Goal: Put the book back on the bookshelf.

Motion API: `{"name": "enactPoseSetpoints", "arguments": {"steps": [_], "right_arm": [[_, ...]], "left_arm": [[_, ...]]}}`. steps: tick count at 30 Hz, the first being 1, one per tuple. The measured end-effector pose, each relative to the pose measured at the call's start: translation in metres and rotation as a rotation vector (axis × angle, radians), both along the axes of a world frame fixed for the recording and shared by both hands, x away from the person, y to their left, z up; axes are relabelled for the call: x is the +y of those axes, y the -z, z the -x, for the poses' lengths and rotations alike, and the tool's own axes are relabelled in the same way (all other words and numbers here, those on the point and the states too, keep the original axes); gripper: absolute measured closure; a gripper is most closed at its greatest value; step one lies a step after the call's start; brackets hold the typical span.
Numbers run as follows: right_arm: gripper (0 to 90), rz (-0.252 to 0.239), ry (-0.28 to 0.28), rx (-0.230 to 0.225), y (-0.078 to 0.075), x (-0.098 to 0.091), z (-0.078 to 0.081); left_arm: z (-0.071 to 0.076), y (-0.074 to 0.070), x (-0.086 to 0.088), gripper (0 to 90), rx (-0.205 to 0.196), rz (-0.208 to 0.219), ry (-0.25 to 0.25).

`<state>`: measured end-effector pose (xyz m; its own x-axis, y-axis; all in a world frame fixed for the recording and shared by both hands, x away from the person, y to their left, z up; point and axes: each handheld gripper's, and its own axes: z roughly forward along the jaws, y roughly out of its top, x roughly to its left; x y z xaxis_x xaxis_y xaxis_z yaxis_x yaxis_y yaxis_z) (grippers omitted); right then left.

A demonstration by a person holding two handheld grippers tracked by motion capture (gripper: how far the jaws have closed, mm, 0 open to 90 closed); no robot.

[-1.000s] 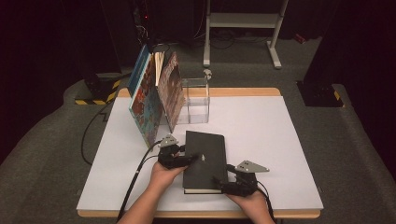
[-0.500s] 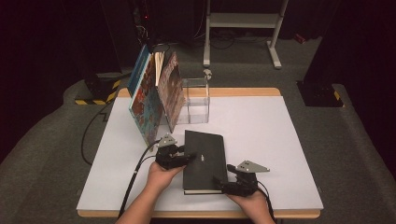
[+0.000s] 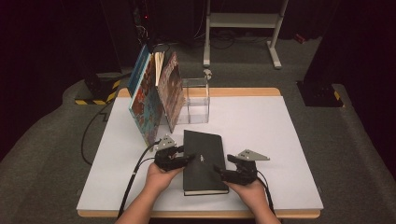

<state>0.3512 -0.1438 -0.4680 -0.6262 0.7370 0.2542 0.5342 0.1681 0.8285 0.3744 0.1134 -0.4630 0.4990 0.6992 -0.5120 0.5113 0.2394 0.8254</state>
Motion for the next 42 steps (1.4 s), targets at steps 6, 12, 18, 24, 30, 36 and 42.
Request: {"name": "enactPoseSetpoints", "arguments": {"steps": [6,12,18,24,30,36,42], "right_arm": [[25.0,-0.002,0.027,-0.012,-0.007,0.003,-0.016],[25.3,0.014,0.022,-0.002,0.007,0.0,-0.012],[25.0,0.003,0.018,0.02,0.012,-0.002,-0.01],[24.7,-0.015,0.019,0.027,0.012,-0.005,-0.01],[24.7,-0.01,0.022,0.024,0.013,-0.006,-0.009],[24.8,-0.004,0.018,0.028,0.014,-0.007,-0.008],[24.9,-0.004,0.018,0.025,0.015,-0.007,-0.008]], "left_arm": [[0.003,-0.002,0.0,49.8,-0.03,-0.004,0.004],[0.002,-0.004,-0.001,49.4,-0.003,0.009,-0.011],[0.007,-0.013,-0.006,53.4,-0.064,-0.006,0.01],[0.006,-0.019,-0.009,55.0,-0.062,-0.029,0.015],[0.004,-0.018,-0.006,53.5,-0.029,-0.02,0.017],[0.003,-0.013,-0.004,50.8,-0.011,0.0,-0.003],[0.002,-0.011,-0.002,50.4,-0.007,0.01,0.001]]}}
